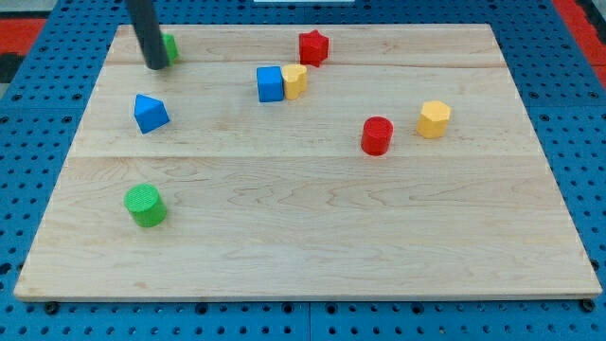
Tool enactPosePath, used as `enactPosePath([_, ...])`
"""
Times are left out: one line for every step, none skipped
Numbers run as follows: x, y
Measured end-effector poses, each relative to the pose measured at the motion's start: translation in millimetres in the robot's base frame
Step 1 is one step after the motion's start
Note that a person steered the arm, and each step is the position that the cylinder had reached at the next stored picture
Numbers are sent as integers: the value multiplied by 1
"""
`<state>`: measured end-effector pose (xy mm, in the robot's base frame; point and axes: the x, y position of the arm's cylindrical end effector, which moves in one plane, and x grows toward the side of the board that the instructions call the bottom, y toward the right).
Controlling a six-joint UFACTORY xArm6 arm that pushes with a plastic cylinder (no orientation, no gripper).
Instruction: Move your arm to the right of the green circle
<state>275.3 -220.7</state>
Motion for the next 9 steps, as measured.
enactPosePath([-13, 0])
enactPosePath([-1, -1])
enactPosePath([10, -4])
enactPosePath([10, -4])
enactPosePath([10, 15])
enactPosePath([10, 52])
enactPosePath([10, 73])
enactPosePath([10, 124])
enactPosePath([40, 120])
